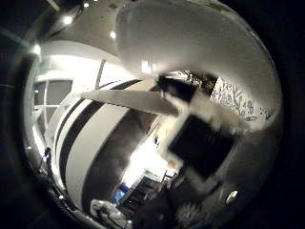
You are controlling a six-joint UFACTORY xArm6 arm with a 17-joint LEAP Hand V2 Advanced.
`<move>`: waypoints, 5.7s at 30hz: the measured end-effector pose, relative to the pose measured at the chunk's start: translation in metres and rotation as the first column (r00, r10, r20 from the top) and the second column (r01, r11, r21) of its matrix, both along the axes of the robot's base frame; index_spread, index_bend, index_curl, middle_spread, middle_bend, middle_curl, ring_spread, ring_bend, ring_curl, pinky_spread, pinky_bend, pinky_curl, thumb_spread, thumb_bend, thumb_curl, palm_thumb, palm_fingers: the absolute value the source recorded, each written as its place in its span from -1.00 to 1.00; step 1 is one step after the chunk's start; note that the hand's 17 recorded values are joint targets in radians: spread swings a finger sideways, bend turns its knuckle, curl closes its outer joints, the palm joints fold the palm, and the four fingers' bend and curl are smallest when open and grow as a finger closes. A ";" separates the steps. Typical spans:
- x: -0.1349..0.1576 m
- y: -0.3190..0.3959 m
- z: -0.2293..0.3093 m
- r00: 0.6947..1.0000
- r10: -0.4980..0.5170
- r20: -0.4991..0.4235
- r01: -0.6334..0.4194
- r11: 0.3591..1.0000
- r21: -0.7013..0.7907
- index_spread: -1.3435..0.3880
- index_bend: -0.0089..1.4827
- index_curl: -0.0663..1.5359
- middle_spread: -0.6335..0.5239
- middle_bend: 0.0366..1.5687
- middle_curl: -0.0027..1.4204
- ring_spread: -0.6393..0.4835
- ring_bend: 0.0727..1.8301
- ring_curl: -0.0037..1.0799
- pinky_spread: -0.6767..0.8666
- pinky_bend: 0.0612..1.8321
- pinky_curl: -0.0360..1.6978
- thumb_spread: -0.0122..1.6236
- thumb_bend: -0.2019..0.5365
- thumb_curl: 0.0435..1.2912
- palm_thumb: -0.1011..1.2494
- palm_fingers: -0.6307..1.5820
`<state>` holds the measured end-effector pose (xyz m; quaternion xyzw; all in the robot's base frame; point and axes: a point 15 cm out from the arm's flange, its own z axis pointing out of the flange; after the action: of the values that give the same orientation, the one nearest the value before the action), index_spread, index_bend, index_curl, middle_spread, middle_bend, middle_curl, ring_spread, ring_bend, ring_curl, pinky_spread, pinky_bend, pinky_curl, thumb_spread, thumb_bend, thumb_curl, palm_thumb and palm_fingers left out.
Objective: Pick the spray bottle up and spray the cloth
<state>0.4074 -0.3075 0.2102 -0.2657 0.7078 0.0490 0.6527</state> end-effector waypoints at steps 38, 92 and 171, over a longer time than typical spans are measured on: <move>-0.024 0.052 0.177 0.830 0.443 -0.339 -0.528 0.820 -0.222 0.36 0.58 -0.11 -0.03 0.65 -0.21 -0.11 0.55 0.01 -0.36 0.24 0.06 0.15 -0.49 0.14 0.77 0.68; -0.050 0.273 0.190 0.117 -0.194 -0.974 -0.987 -0.132 -0.092 0.35 0.58 -0.11 -0.05 0.67 -0.22 -0.11 0.55 0.01 -0.41 0.12 0.27 0.21 -0.48 0.17 0.69 0.69; 0.120 0.527 0.093 0.433 0.890 -0.142 -0.846 0.347 -0.404 0.36 0.58 -0.11 -0.03 0.65 -0.22 -0.11 0.54 0.01 -0.41 0.11 0.29 0.18 -0.49 0.19 0.74 0.69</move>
<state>0.5278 0.2200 0.3028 -0.7345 0.4161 0.2215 0.4882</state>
